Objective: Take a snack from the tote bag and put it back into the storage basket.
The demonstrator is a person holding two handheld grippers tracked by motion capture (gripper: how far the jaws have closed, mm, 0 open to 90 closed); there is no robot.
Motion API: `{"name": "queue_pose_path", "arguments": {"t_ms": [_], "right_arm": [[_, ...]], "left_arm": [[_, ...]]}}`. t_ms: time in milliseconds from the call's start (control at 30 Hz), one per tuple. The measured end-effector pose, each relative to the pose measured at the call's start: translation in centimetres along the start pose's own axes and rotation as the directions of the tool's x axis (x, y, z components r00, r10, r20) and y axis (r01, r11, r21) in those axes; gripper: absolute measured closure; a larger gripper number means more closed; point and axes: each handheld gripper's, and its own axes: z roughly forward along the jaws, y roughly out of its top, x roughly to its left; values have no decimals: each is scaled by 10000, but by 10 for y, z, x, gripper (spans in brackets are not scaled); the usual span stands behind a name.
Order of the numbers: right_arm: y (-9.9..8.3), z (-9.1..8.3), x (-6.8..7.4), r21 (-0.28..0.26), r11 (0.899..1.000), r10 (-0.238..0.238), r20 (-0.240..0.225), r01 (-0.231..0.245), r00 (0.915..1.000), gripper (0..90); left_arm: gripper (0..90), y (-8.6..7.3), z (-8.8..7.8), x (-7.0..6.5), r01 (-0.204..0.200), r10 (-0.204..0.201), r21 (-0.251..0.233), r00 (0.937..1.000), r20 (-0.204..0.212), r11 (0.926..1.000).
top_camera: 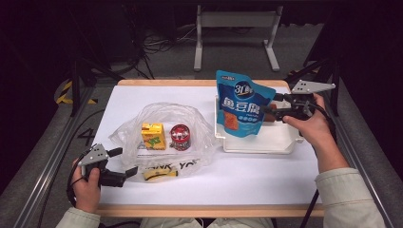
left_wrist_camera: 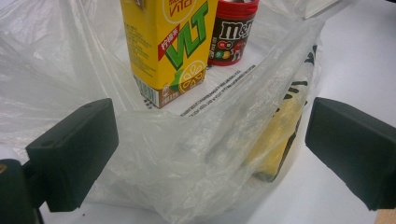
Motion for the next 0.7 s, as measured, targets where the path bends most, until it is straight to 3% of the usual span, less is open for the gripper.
{"name": "queue_pose_path", "arguments": {"t_ms": [333, 533, 700], "right_arm": [[-21, -1, 9, 847, 9964, 17, -5, -16, 10000, 451], [-37, 7, 11, 1665, 9859, 213, -375, -148, 9991, 728], [-44, 15, 12, 2111, 9774, -45, -398, 128, 9992, 826]], "left_arm": [[33, 0, 0, 0, 5, -5, -33, 10000, -16, 10000], [33, 0, 0, 0, 29, -29, -12, 10000, -8, 10000], [33, 0, 0, 0, 38, -38, -9, 10000, -28, 10000]]}}
